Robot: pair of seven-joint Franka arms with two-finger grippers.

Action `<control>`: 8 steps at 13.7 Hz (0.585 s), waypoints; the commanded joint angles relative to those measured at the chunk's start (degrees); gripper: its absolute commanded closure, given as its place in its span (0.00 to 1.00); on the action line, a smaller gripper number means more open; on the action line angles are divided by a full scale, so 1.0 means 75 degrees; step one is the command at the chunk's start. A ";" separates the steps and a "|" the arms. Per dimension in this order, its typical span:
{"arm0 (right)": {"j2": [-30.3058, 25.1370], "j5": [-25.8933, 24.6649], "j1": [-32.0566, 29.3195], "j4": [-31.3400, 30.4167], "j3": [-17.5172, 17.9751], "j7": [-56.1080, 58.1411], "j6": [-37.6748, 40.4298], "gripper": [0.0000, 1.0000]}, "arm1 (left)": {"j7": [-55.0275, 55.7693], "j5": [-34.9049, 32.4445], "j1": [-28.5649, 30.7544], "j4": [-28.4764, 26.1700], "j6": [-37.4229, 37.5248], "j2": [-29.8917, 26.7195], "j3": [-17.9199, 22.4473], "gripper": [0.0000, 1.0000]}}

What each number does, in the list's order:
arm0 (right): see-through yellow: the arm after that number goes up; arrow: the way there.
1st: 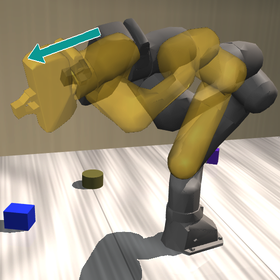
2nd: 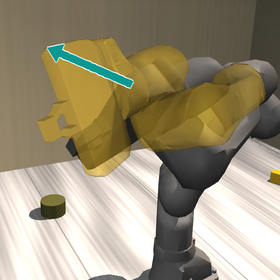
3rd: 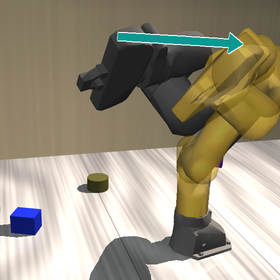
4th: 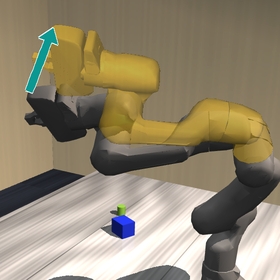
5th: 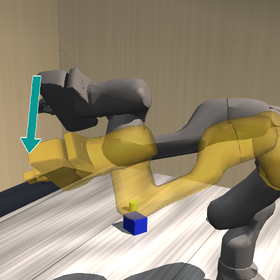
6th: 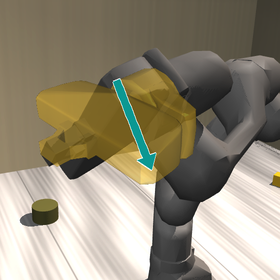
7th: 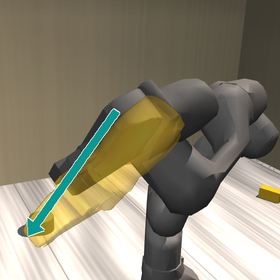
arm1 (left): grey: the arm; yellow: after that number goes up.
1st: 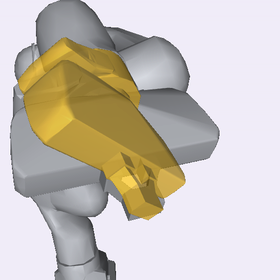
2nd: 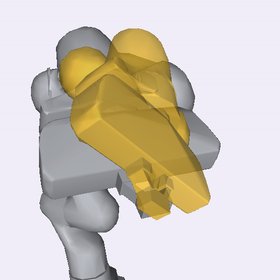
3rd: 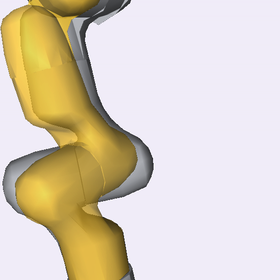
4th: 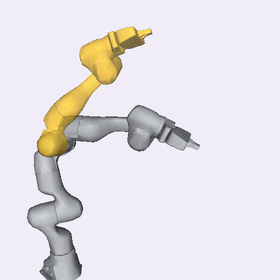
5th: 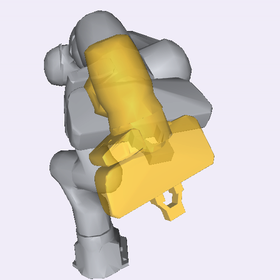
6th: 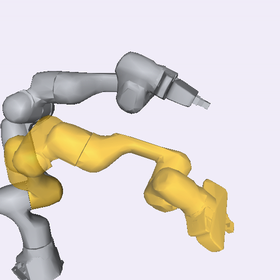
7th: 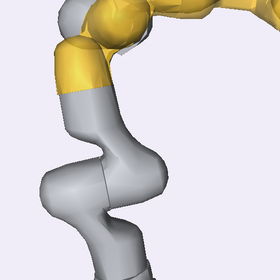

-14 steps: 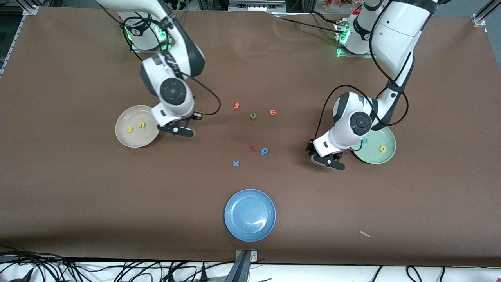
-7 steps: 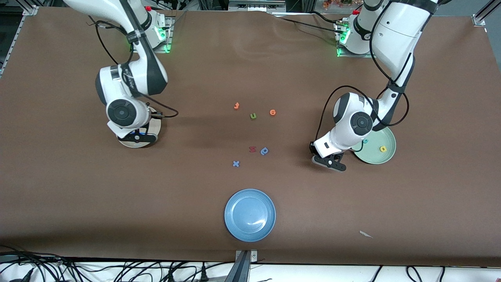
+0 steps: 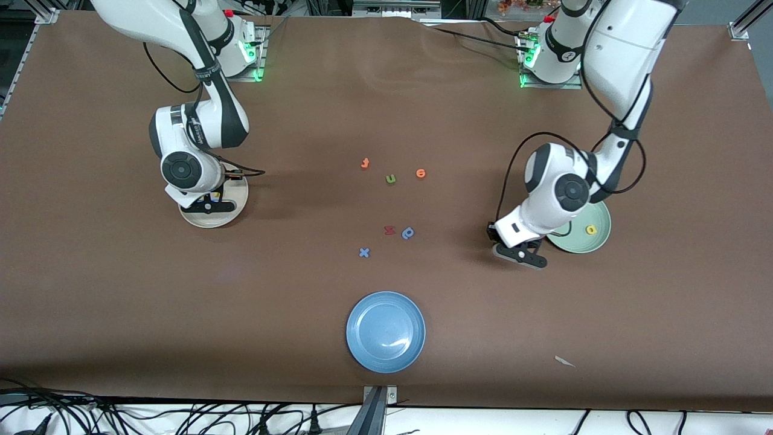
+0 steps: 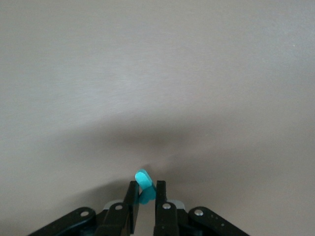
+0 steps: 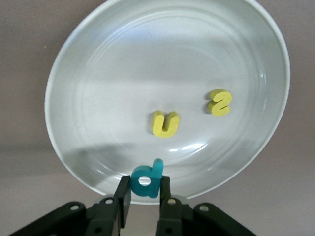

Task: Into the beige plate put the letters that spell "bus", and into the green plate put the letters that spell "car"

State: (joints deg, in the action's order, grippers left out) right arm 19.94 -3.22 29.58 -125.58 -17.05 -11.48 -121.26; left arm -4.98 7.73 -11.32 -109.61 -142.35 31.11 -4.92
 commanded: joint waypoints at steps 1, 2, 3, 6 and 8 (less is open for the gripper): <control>-0.0162 0.0077 -0.0007 -0.0073 -0.0012 0.0147 -0.0098 0.11 | -0.0156 0.0002 0.0477 -0.0151 0.1245 -0.0841 0.0104 1.00; -0.0232 0.0077 -0.0007 -0.0038 -0.0012 0.0147 -0.0063 0.02 | -0.0191 -0.0289 0.0583 -0.0162 0.1691 -0.1052 0.0233 1.00; -0.0396 0.0077 -0.0007 0.0044 -0.0024 0.0147 0.0019 0.01 | -0.0389 -0.0593 0.0700 -0.0255 0.2032 -0.1263 0.0292 1.00; -0.0923 0.0077 -0.0007 0.0767 -0.0036 0.0147 0.0940 0.01 | -0.0997 -0.0725 0.1274 -0.0992 0.2129 -0.1942 0.0444 1.00; -0.0960 0.0077 -0.0007 0.1995 -0.0164 0.0147 0.2286 0.01 | -0.1782 -0.0935 0.1497 -0.1356 0.2117 -0.2201 0.0795 1.00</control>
State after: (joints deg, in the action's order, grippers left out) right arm 14.14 -3.22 29.59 -117.88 -17.40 -11.42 -112.52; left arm -13.34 2.45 -1.59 -115.26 -126.28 18.42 -0.62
